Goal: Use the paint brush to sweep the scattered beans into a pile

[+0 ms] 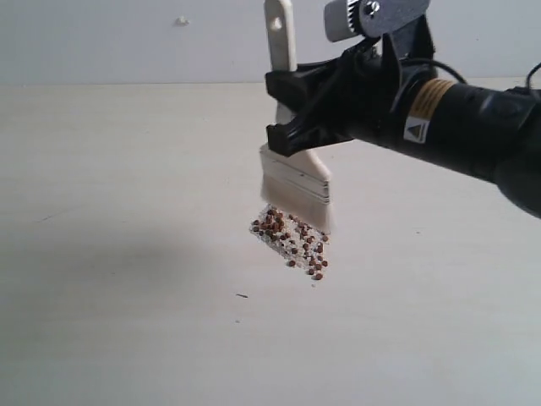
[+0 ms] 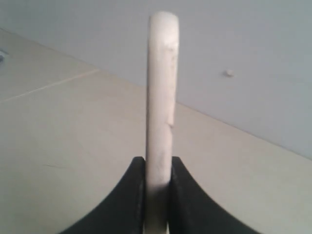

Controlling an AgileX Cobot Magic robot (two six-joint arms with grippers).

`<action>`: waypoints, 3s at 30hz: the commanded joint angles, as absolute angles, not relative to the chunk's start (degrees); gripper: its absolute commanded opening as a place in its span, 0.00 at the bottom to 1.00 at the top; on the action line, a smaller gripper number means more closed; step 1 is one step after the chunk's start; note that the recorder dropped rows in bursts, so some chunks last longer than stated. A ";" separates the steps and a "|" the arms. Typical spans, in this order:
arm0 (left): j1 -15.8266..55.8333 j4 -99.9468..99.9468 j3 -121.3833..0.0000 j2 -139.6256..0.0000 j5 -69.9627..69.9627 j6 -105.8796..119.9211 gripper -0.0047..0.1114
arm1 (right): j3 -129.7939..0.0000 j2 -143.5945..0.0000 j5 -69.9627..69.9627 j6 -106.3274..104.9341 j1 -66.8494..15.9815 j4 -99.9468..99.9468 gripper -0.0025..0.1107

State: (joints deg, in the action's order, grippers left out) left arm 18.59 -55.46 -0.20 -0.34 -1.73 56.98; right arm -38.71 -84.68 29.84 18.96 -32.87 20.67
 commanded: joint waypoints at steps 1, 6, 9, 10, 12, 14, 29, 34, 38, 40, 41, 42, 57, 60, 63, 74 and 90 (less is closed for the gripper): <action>18.47 -55.78 0.00 0.00 -1.87 56.99 0.04 | -39.07 -78.19 17.29 6.23 -32.65 4.51 0.02; 18.47 -55.78 0.00 0.00 -1.87 56.99 0.04 | -39.07 -75.50 13.33 -10.90 -32.65 -17.25 0.02; 18.47 -55.78 0.00 0.00 -1.87 56.99 0.04 | -39.07 -76.15 14.87 -24.98 -32.65 -34.25 0.02; 18.47 -55.78 0.00 0.00 -1.87 56.99 0.04 | -39.07 -76.78 16.09 -30.03 -32.65 -40.08 0.02; 18.47 -55.78 0.00 0.00 -1.87 56.99 0.04 | -38.53 -77.62 20.41 -38.35 -32.65 -50.68 0.02; 18.47 -55.78 0.00 0.00 -1.87 56.99 0.04 | -38.08 -78.82 26.13 -46.95 -32.65 -62.26 0.02; 18.47 -55.78 0.00 0.00 -1.87 56.99 0.04 | -35.34 -86.88 57.45 -56.86 -49.96 -84.67 0.02; 18.47 -55.78 0.00 0.00 -1.87 56.99 0.04 | -35.34 -91.57 64.24 -53.19 -57.67 -88.39 0.02; 18.47 -55.78 0.00 0.00 -1.87 56.99 0.04 | -35.34 -96.49 69.96 -50.01 -61.64 -92.53 0.02; 18.47 -55.78 0.00 0.00 -1.87 56.99 0.04 | -35.34 -98.53 69.96 -47.74 -62.73 -93.50 0.02; 18.47 -55.78 0.00 0.00 -1.87 56.99 0.04 | -35.34 -99.44 69.96 -46.48 -63.28 -93.70 0.02; 18.47 -55.78 0.00 0.00 -1.87 56.99 0.04 | -35.85 -100.68 69.96 -45.61 -63.73 -94.24 0.02; 19.93 -55.78 0.00 0.00 -1.85 56.99 0.04 | -53.03 -114.03 69.42 -51.63 -65.35 -96.22 0.02; 20.87 -55.78 0.00 0.00 -1.85 56.99 0.04 | -55.66 -115.88 69.82 -52.23 -65.35 -94.90 0.02; 21.59 -55.78 0.00 0.00 -1.85 56.99 0.04 | -58.11 -117.01 69.96 -52.32 -65.35 -94.52 0.02; 22.54 -55.78 0.00 0.00 -1.85 56.99 0.04 | -63.27 -118.61 69.96 -53.34 -65.35 -92.93 0.02; 22.54 -55.78 0.00 0.00 -1.85 56.99 0.04 | -57.53 -107.25 69.96 -57.90 -64.58 -89.72 0.02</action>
State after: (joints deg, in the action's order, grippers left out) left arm 22.27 -55.46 -0.20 -0.34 -1.73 56.98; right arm -60.12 -109.87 69.72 -57.23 -65.23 -92.02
